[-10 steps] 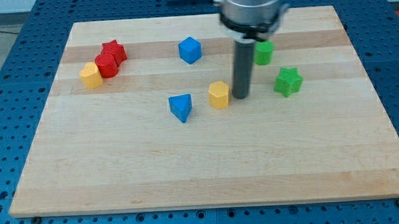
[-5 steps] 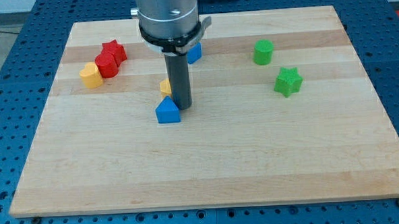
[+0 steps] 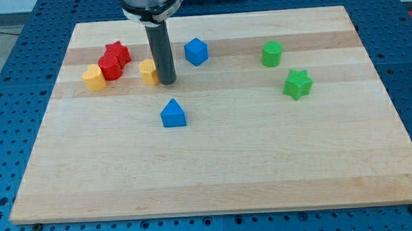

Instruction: Push the yellow hexagon into the red circle

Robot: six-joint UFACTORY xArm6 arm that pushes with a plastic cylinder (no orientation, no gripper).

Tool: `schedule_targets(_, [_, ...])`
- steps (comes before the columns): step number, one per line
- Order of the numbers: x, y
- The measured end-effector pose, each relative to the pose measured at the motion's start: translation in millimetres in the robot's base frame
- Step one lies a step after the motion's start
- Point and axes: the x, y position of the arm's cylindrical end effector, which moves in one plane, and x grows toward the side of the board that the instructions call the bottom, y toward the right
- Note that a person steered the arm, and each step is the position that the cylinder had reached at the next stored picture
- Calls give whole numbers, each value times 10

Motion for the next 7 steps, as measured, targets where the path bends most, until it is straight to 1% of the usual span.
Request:
schedule_targets(1, [-114,-146])
schedule_targets(3, [-153,-469])
schedule_targets(5, [-158,-523])
schedule_targets(6, [367,-637])
schedule_targets(7, [692,-1254])
